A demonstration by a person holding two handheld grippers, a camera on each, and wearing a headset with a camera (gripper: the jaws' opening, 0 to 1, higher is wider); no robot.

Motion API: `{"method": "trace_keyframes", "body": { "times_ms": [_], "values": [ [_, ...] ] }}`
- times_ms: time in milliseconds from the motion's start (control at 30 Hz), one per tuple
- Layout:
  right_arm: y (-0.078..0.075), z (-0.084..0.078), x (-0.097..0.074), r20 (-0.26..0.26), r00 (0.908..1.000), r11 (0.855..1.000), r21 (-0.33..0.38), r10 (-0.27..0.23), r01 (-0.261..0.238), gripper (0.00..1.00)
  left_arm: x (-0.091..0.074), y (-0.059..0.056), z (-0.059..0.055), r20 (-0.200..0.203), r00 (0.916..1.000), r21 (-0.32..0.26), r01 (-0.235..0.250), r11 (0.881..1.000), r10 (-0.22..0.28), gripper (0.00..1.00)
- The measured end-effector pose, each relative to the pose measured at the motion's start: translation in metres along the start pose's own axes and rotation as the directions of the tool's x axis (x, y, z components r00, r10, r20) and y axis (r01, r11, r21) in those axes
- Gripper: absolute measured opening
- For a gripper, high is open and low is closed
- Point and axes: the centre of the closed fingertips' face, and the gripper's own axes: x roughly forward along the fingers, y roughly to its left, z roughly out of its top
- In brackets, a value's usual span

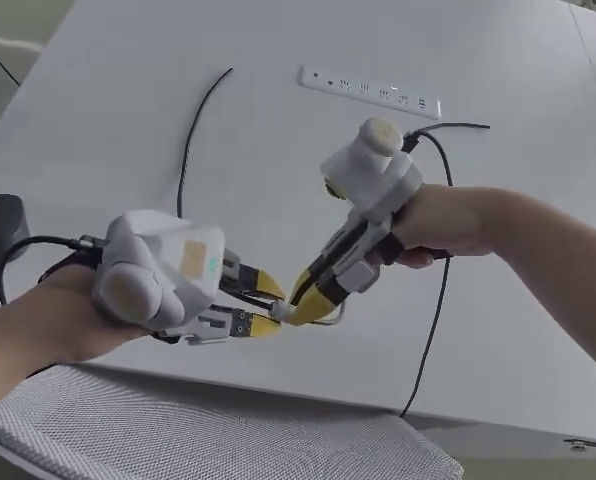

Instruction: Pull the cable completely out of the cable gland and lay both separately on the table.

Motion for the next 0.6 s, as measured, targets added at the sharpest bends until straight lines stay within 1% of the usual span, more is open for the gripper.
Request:
{"method": "trace_keyframes", "body": {
  "times_ms": [200,300,367,400,433,467,500,533,567,600],
  "values": [
    [0.0001,-0.0017,0.0030,0.013,0.9995,0.999,0.033,0.028,-0.028,0.08,0.0012,-0.0026,-0.0007,-0.010,0.9999,0.010,0.006,1.000,-0.006,0.15],
    [-0.0008,0.0001,0.0031,0.025,0.9995,0.999,0.031,0.022,-0.023,0.07,0.0004,-0.0019,-0.0023,-0.016,0.9999,0.009,0.000,1.000,0.000,0.15],
    [0.0006,0.0007,0.0029,0.025,0.9994,0.999,0.030,0.024,-0.025,0.06,-0.0011,-0.0014,-0.0023,-0.001,1.0000,-0.018,0.000,1.000,0.000,0.15],
    [-0.0010,0.0020,0.0027,0.025,0.9996,1.000,0.016,0.009,-0.009,0.06,-0.0012,-0.0005,-0.0031,-0.005,1.0000,-0.013,-0.006,1.000,0.006,0.15],
    [-0.0016,0.0024,0.0032,0.021,0.9998,1.000,0.005,-0.004,0.004,0.06,-0.0012,-0.0001,-0.0043,-0.005,1.0000,-0.023,-0.008,1.000,0.008,0.15],
    [-0.0014,0.0013,0.0041,0.000,0.9999,1.000,-0.017,-0.015,0.015,0.05,-0.0009,-0.0006,-0.0045,-0.002,1.0000,-0.036,-0.004,0.999,0.004,0.15],
    [-0.0016,0.0005,0.0051,-0.013,0.9996,0.999,-0.021,-0.024,0.024,0.05,0.0000,-0.0009,-0.0058,-0.003,1.0000,-0.047,-0.002,0.999,0.002,0.15],
    [-0.0048,-0.0004,0.0059,-0.032,0.9982,0.997,-0.051,-0.051,0.050,0.05,0.0010,-0.0007,-0.0072,-0.007,1.0000,-0.050,-0.005,0.999,0.004,0.15],
    [-0.0042,-0.0012,0.0071,-0.041,0.9976,0.997,-0.060,-0.055,0.053,0.05,0.0017,-0.0022,-0.0084,-0.007,1.0000,-0.078,0.001,0.997,-0.001,0.15],
    [-0.0041,-0.0015,0.0084,-0.048,0.9967,0.996,-0.064,-0.065,0.062,0.05,0.0021,-0.0020,-0.0093,-0.008,1.0000,-0.086,0.000,0.996,-0.001,0.15]
  ]
}}
